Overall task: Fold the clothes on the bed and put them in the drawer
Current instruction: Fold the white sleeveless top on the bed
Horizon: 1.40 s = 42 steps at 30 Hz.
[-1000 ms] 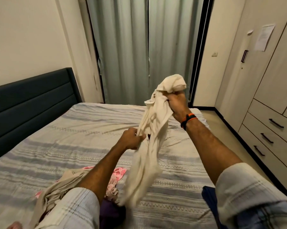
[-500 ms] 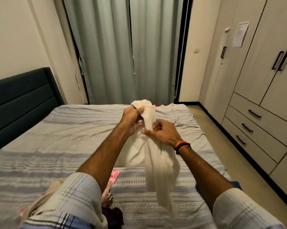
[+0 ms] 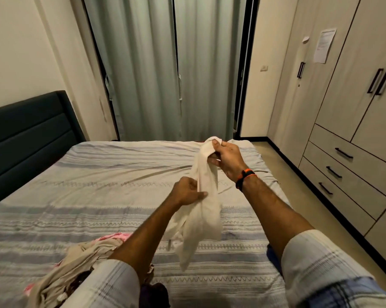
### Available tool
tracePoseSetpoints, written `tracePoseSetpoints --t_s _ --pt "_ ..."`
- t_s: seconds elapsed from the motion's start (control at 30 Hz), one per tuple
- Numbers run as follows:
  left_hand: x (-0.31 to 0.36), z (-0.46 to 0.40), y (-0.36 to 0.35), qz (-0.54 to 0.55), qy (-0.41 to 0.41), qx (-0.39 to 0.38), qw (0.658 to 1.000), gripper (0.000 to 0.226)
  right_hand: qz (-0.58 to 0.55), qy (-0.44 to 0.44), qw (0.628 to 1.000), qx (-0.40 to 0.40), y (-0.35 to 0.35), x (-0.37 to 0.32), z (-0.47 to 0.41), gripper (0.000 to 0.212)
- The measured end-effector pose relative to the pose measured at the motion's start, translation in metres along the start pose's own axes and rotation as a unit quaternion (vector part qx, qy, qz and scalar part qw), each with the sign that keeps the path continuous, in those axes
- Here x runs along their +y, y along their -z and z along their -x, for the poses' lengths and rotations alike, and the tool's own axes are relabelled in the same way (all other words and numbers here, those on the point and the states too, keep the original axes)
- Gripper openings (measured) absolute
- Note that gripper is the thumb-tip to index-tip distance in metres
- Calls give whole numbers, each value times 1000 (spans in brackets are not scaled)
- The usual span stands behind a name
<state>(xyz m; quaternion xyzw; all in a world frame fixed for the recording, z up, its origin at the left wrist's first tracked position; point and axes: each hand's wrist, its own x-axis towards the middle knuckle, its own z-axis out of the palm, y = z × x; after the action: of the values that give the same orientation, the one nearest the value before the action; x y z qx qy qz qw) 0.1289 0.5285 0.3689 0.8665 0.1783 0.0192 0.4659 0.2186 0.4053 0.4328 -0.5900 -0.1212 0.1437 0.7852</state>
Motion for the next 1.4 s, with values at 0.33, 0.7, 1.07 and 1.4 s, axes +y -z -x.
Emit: tracePoseSetpoints --t_s 0.33,0.7,1.07,1.4 --pt "40 -5 27 380 18 21 925 29 290 4 956 -37 20 18 9 69" --pt "38 -19 24 357 47 55 931 14 467 14 884 26 32 20 7 49" --pt "8 5 -1 119 -30 -32 992 85 176 -92 977 75 11 38 -10 30" --pt "0 -7 6 60 -155 269 949 8 162 -78 979 101 11 29 -7 20"
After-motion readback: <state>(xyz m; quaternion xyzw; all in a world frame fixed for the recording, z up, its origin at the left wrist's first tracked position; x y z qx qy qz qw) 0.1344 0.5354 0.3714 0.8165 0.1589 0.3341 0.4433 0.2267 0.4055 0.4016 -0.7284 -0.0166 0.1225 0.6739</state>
